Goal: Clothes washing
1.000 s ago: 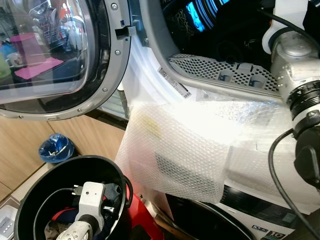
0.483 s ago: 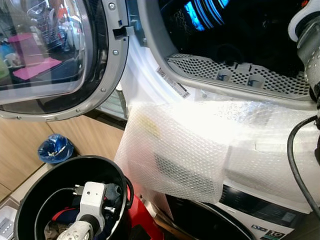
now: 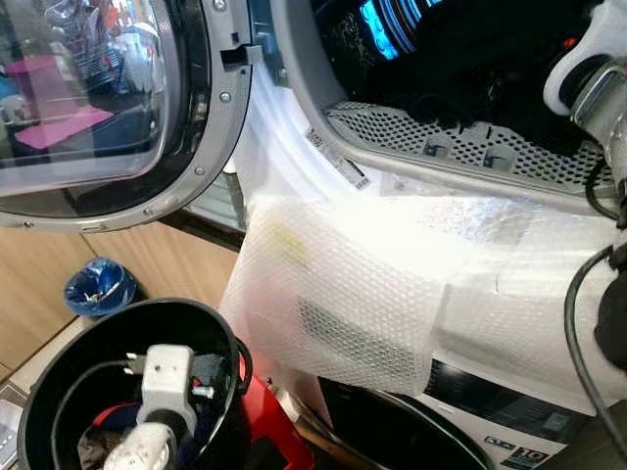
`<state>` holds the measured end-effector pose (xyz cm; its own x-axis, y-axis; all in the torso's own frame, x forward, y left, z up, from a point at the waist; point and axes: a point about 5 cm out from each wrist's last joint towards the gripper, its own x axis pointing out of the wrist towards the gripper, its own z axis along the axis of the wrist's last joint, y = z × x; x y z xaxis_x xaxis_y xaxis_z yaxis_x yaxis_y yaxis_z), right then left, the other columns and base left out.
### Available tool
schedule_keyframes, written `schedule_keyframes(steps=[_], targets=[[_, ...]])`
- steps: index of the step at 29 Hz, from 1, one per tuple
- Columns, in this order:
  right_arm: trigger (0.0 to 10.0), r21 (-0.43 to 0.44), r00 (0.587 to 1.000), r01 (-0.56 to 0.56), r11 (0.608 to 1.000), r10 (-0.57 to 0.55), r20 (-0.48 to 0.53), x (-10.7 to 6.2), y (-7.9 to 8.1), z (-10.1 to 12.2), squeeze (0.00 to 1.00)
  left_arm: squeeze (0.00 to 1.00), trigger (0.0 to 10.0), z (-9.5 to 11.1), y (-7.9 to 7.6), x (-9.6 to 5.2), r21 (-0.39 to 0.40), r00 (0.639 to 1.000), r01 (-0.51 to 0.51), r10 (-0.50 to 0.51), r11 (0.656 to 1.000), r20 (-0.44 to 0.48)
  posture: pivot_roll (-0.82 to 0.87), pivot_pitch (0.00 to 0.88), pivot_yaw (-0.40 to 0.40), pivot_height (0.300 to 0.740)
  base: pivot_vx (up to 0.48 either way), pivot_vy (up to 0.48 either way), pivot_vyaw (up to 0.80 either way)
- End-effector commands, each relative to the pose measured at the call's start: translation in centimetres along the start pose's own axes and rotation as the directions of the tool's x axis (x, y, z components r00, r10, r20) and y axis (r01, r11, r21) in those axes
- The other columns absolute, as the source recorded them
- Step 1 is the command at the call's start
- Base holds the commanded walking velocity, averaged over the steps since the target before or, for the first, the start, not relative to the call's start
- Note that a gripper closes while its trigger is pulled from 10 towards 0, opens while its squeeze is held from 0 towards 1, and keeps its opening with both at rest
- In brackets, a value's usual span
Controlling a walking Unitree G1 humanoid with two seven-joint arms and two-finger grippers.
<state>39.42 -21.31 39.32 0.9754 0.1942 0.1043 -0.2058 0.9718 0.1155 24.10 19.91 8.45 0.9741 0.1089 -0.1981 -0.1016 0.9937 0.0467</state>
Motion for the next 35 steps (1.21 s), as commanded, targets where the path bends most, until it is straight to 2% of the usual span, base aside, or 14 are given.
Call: schedule_keyframes(steps=[1,4,6,9,11,13,14,17,19,20,22,31,33,35], targets=[[10.0,0.028,0.997,-0.039,0.999,0.041,-0.06,0.1,0.8,-1.3,0.0,0.0,10.0,-0.1,1.9,0.0,0.009,0.995,-0.096,0.096,0.995,-0.012,-0.06,0.12,0.053,0.74,0.0,0.0,0.0],[10.0,0.04,0.997,-0.051,0.998,0.053,-0.054,-0.1,1.0,-1.5,0.0,0.0,10.0,0.3,2.8,0.0,0.0,0.989,-0.149,0.149,0.989,0.007,-0.06,0.123,0.051,0.74,0.0,0.0,0.0],[10.0,0.046,0.997,-0.06,0.997,0.061,-0.036,-0.4,1.1,-1.5,0.0,0.0,10.0,2.2,2.9,-0.2,-0.02,0.982,-0.137,0.138,0.99,0.13,-0.06,0.124,0.05,0.74,0.0,0.0,0.0],[10.0,0.041,0.998,-0.057,0.998,0.059,-0.029,-1.0,1.1,-2.0,0.0,0.0,10.0,5.1,1.7,-0.7,0.014,0.961,-0.031,0.026,0.999,0.277,-0.05,0.126,0.047,0.74,0.0,0.0,0.0],[10.0,0.034,0.998,-0.053,0.998,0.054,-0.034,-1.2,1.0,-2.3,0.0,0.0,10.0,5.5,1.4,-0.9,0.028,0.956,-0.008,-0.001,1.0,0.293,-0.05,0.126,0.049,0.74,0.0,0.0,0.0],[10.0,0.019,0.998,-0.045,0.999,0.046,-0.046,-1.5,0.9,-2.9,0.0,0.0,10.0,6.1,-0.3,-1.5,0.073,0.946,0.172,-0.185,0.982,0.267,-0.05,0.126,0.049,0.74,0.0,0.0,0.0],[10.0,0.016,0.998,-0.038,0.999,0.039,-0.054,-1.5,0.7,-3.2,0.0,0.0,10.0,5.9,-1.6,-2.2,0.103,0.915,0.343,-0.357,0.934,0.19,-0.04,0.128,0.048,0.74,0.0,0.0,0.0],[10.0,0.006,0.997,-0.023,1.0,0.024,-0.069,-1.5,0.3,-3.8,0.0,0.0,10.0,3.8,-3.8,-5.5,0.078,0.643,0.764,-0.748,0.64,-0.163,-0.04,0.125,0.053,0.74,0.0,0.0,0.0],[10.0,0.001,0.997,-0.019,1.0,0.019,-0.074,-1.5,0.3,-4.1,0.0,0.0,10.0,3.0,-3.2,-6.7,0.053,0.538,0.834,-0.788,0.55,-0.299,-0.04,0.124,0.056,0.74,0.0,0.0,0.0],[10.0,0.001,0.997,-0.019,1.0,0.019,-0.074,-1.5,0.3,-4.1,0.0,0.0,10.0,3.0,-3.2,-6.7,0.053,0.538,0.834,-0.788,0.55,-0.299,-0.04,0.124,0.056,0.74,0.0,0.0,0.0],[10.0,-0.009,0.997,-0.017,1.0,0.016,-0.082,-1.6,0.3,-4.5,0.0,0.0,10.0,2.8,-1.3,-7.8,0.091,0.448,0.883,-0.771,0.46,-0.453,-0.04,0.125,0.062,0.74,0.0,0.0,0.0],[10.0,-0.011,0.996,-0.005,1.0,0.004,-0.094,-1.8,0.2,-5.3,0.0,0.0,10.0,5.8,1.7,-8.3,0.284,0.401,0.916,-0.597,0.284,-0.695,-0.03,0.126,0.075,0.74,0.0,0.0,0.0],[10.0,-0.012,0.995,-0.003,1.0,0.002,-0.096,-1.8,0.2,-5.5,0.0,0.0,10.0,5.6,1.8,-7.7,0.344,0.448,0.894,-0.554,0.287,-0.702,-0.02,0.127,0.076,0.74,0.0,0.0,0.0],[10.0,-0.013,0.995,-0.002,1.0,0.001,-0.096,-1.8,0.2,-5.5,0.0,0.0,10.0,5.1,1.2,-7.5,0.317,0.444,0.895,-0.582,0.312,-0.681,-0.02,0.129,0.075,0.74,0.0,0.0,0.0]])
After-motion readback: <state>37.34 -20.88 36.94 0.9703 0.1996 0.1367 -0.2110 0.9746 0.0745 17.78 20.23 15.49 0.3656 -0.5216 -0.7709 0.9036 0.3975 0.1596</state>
